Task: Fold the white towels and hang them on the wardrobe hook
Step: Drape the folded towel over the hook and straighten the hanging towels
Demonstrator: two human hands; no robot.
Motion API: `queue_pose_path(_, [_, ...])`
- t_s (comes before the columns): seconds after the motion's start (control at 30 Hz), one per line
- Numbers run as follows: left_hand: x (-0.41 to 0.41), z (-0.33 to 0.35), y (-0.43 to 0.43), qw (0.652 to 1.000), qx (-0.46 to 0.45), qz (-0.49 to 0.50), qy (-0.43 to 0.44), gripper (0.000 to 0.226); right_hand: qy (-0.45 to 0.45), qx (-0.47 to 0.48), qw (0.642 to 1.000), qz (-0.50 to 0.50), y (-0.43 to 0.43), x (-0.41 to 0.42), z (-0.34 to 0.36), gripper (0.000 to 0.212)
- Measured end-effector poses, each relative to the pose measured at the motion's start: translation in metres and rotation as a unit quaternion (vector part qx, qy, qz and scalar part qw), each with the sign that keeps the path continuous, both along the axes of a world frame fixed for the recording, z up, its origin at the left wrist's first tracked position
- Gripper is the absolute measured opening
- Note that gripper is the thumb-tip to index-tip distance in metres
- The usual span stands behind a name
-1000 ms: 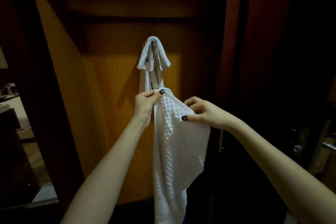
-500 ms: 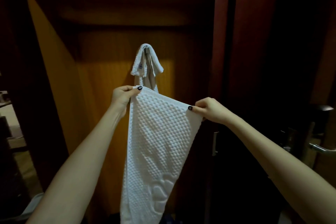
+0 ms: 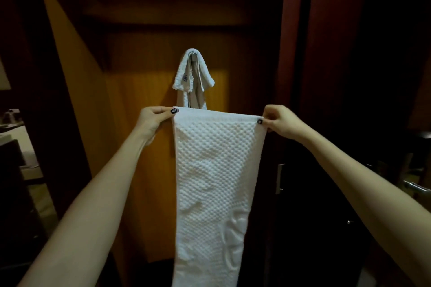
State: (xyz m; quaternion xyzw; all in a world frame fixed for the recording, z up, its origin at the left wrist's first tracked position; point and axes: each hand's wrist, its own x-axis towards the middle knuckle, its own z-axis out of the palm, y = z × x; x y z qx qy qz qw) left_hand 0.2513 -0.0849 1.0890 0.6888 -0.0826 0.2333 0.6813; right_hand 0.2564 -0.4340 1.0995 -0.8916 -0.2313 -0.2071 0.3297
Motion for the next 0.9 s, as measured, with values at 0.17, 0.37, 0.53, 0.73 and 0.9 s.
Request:
queue_pose_path(0.17, [-0.007,-0.007,-0.007,0.998,0.058,-0.016,-0.009,0.018,-0.013,0.101,0.994,0.030,0.005,-0.003,0.012,0.021])
queue_pose_path(0.37, [-0.025,-0.018,-0.040,0.983,0.179,-0.043,-0.010,0.038,-0.046,0.076,0.996,0.020,0.028,-0.011,0.036,0.014])
queue_pose_path(0.53, [-0.032,-0.024,-0.072,0.942,0.329,-0.063,-0.001,0.038,-0.069,0.043,0.994,-0.067,0.039,-0.007,0.043,0.012])
queue_pose_path(0.73, [-0.035,-0.037,-0.087,0.942,0.333,-0.044,-0.011,0.031,-0.052,0.107,0.987,-0.110,0.026,0.005,0.034,0.019])
queue_pose_path(0.9, [-0.033,-0.045,-0.097,0.949,0.313,-0.044,-0.021,0.024,-0.015,0.214,0.976,-0.038,0.021,0.010,0.029,0.028])
